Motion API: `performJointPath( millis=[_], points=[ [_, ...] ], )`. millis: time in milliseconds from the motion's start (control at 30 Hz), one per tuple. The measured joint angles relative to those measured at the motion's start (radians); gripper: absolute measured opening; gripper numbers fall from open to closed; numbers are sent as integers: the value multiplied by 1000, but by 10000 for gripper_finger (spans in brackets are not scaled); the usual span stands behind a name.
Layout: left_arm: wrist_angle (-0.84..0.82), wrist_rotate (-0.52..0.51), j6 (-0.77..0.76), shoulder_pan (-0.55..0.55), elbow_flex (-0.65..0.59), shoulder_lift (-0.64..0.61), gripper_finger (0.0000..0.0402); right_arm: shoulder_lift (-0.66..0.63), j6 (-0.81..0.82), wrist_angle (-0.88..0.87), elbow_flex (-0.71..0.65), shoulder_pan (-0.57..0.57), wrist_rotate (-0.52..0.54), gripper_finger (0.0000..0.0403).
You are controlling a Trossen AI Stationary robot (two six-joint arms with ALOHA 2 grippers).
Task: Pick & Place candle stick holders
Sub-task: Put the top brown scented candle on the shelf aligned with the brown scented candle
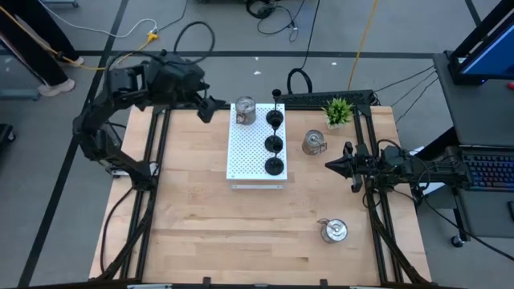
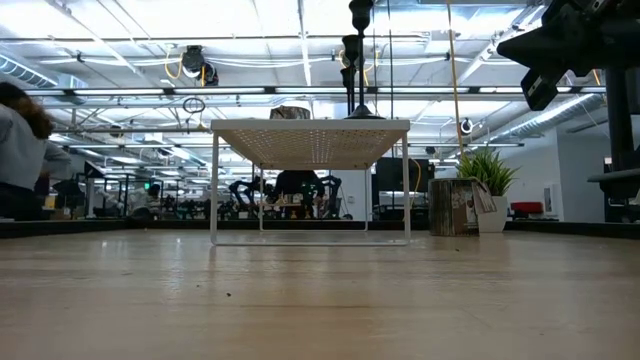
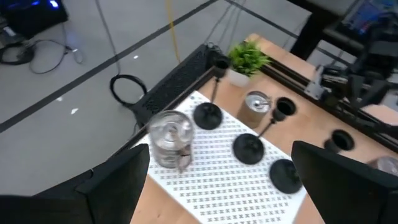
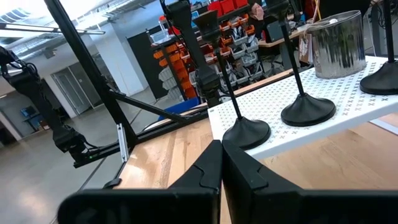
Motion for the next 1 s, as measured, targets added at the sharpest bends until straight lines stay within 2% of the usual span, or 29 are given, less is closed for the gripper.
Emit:
performJointPath(
  millis=[233, 300, 400, 733, 867, 1000],
  points=[
    [128, -1, -17, -74, -163, -30, 399, 3, 0, 0, 0, 0, 0, 0],
    [162, -1, -26, -87, -235, -49, 399, 4, 0, 1, 0, 0, -2, 0],
    [301, 5, -39, -117, -365, -80, 399, 8, -3, 4, 0, 0, -4, 0],
    [612, 3, -88, -195, -760, -264, 399, 60, -70, 20, 0, 2, -35, 1],
    [732, -2, -88, -208, -901, -354, 399, 85, -94, 68, 0, 2, -56, 15],
    [785, -3, -91, -219, -1014, -437, 399, 113, -128, 75, 24, 2, -51, 35]
  ],
)
